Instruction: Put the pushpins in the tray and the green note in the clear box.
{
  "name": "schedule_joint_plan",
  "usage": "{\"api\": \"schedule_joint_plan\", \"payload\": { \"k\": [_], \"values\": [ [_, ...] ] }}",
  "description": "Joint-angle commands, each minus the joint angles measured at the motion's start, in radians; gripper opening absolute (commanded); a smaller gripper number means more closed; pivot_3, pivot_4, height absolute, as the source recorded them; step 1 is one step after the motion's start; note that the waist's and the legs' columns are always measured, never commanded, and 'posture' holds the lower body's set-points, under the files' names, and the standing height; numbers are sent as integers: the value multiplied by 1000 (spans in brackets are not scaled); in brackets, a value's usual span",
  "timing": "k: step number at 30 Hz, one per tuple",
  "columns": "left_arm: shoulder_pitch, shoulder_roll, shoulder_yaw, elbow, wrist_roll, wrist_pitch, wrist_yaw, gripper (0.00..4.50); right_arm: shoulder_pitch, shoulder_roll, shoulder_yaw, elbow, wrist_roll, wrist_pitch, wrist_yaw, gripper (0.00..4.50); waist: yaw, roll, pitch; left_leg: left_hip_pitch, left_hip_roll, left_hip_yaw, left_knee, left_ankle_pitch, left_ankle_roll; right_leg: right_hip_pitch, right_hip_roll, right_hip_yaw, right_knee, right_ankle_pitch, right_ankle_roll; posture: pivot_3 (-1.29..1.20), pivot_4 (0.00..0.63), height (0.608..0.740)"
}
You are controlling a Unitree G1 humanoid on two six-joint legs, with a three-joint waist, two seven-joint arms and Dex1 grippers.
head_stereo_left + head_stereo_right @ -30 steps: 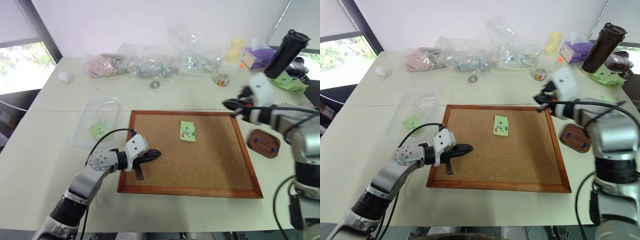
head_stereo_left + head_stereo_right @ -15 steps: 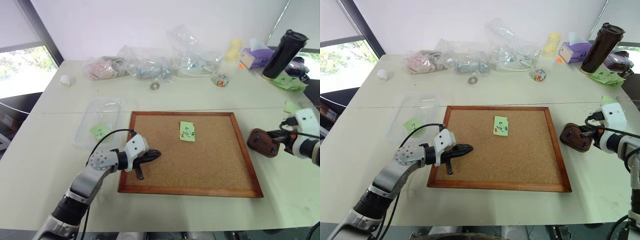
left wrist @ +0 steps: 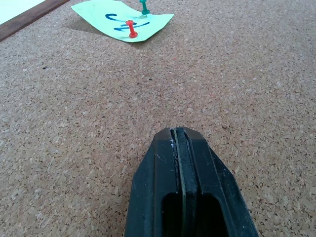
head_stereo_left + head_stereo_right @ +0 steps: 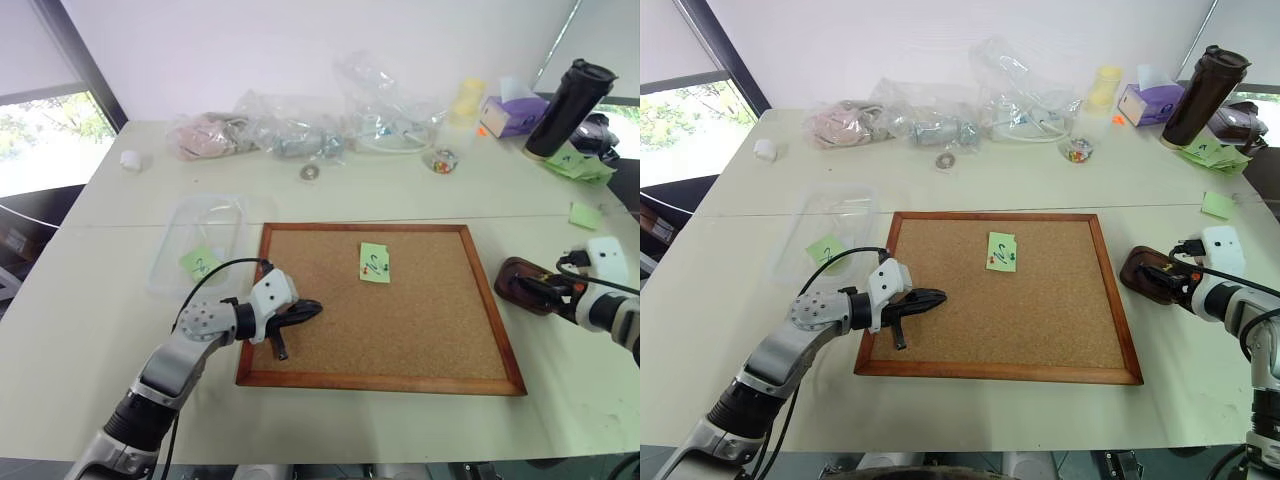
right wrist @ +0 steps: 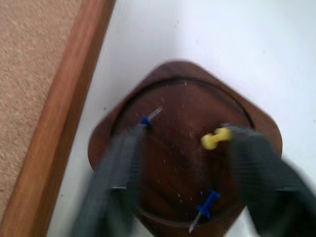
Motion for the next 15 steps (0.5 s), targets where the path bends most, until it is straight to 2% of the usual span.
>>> {"api": "schedule_joint_plan", "payload": {
  "k": [1, 10, 15],
  "values": [
    [28, 15, -38, 25, 30, 31, -14, 0, -1, -7, -8, -15, 10, -22, -1, 4435, 0, 0, 0, 0, 0, 0, 0, 0, 0, 0, 0, 0, 0, 0, 0, 0, 150, 740],
    [18, 17, -36, 29, 31, 29, -16, 0, -13, -29, -36, -74, 69, -4, 24, 4435, 0, 0, 0, 0, 0, 0, 0, 0, 0, 0, 0, 0, 0, 0, 0, 0, 150, 740],
    [22, 21, -34, 21, 26, 34, -19, 0, -99, -74, -15, -285, 213, 96, 83, 4435, -1, 1, 0, 0, 0, 0, 0, 0, 0, 0, 0, 0, 0, 0, 0, 0, 150, 740]
  ]
}}
